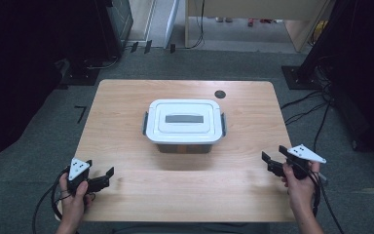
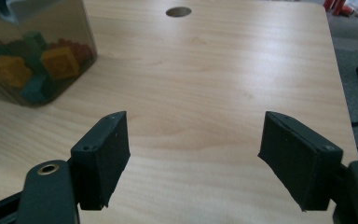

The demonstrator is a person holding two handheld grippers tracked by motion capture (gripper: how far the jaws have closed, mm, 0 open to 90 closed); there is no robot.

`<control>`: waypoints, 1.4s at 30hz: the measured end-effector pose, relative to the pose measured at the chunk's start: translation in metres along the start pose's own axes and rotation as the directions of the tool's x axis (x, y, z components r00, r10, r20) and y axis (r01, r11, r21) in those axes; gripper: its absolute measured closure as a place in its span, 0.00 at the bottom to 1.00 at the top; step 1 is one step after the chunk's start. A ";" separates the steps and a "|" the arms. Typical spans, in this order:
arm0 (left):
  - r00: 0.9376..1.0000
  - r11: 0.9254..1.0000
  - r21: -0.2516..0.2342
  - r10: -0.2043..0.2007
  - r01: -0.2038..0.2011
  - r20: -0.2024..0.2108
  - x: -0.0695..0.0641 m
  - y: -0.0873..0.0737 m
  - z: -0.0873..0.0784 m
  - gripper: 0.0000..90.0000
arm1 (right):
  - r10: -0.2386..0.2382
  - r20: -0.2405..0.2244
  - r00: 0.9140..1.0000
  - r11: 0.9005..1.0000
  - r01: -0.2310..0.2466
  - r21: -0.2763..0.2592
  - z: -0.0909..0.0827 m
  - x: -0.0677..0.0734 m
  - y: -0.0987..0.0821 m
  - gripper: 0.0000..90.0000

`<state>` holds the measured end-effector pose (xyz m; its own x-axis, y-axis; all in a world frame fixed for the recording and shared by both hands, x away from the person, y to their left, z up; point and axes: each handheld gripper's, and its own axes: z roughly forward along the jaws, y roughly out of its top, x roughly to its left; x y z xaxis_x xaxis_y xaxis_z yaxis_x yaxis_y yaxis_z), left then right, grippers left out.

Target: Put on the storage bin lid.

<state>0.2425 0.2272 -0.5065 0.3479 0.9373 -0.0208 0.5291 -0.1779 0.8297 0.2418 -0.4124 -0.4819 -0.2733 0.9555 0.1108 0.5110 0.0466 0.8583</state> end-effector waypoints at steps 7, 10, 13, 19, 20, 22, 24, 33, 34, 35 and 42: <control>1.000 1.000 0.011 0.011 -0.010 -0.030 0.003 -0.006 -0.003 0.11 | -0.009 0.010 1.000 0.999 0.009 0.048 -0.008 0.000 -0.027 0.27; 1.000 1.000 0.018 0.005 -0.005 -0.028 0.004 -0.007 -0.003 0.11 | 0.009 0.012 1.000 0.998 -0.009 0.065 -0.013 -0.001 -0.038 0.27; 1.000 1.000 0.027 0.005 -0.005 -0.025 0.004 -0.008 -0.001 0.11 | 0.016 0.015 1.000 0.997 -0.017 0.081 -0.018 -0.002 -0.047 0.27; 0.999 0.998 0.062 0.032 -0.030 -0.032 0.000 -0.008 0.003 0.11 | 0.025 0.024 0.999 0.993 -0.027 0.117 -0.028 -0.006 -0.062 0.27; 0.999 0.997 0.074 0.039 -0.036 -0.033 0.000 -0.008 0.004 0.11 | 0.024 0.027 0.999 0.993 -0.027 0.113 -0.029 -0.005 -0.063 0.27; 0.998 0.994 0.104 0.048 -0.044 -0.039 -0.002 -0.008 0.006 0.11 | 0.009 0.031 0.999 0.992 -0.013 0.127 -0.031 -0.004 -0.065 0.27; 0.998 0.990 0.133 0.047 -0.042 -0.038 -0.002 -0.007 0.009 0.11 | -0.005 0.039 0.999 0.989 -0.001 0.148 -0.031 -0.002 -0.066 0.27; 1.000 0.986 0.167 0.014 -0.010 -0.022 0.001 -0.006 0.012 0.11 | -0.066 0.037 0.997 0.977 0.057 0.206 -0.028 0.006 -0.067 0.22; 1.000 0.986 0.167 0.014 -0.010 -0.022 0.001 -0.006 0.012 0.11 | -0.067 0.033 0.997 0.976 0.059 0.208 -0.028 0.006 -0.067 0.21; 1.000 0.986 0.167 0.014 -0.010 -0.023 0.001 -0.006 0.012 0.11 | -0.075 0.032 0.997 0.975 0.066 0.210 -0.028 0.006 -0.067 0.21; 1.000 0.986 0.167 0.012 -0.007 -0.025 0.001 -0.006 0.012 0.11 | -0.078 0.026 0.997 0.974 0.071 0.215 -0.027 0.006 -0.067 0.17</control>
<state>0.2489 0.2256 -0.5186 0.3343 0.9424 0.0028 0.6481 -0.2321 0.7253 0.1839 -0.4174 -0.5254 -0.2913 0.9561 0.0302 0.6539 0.1760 0.7359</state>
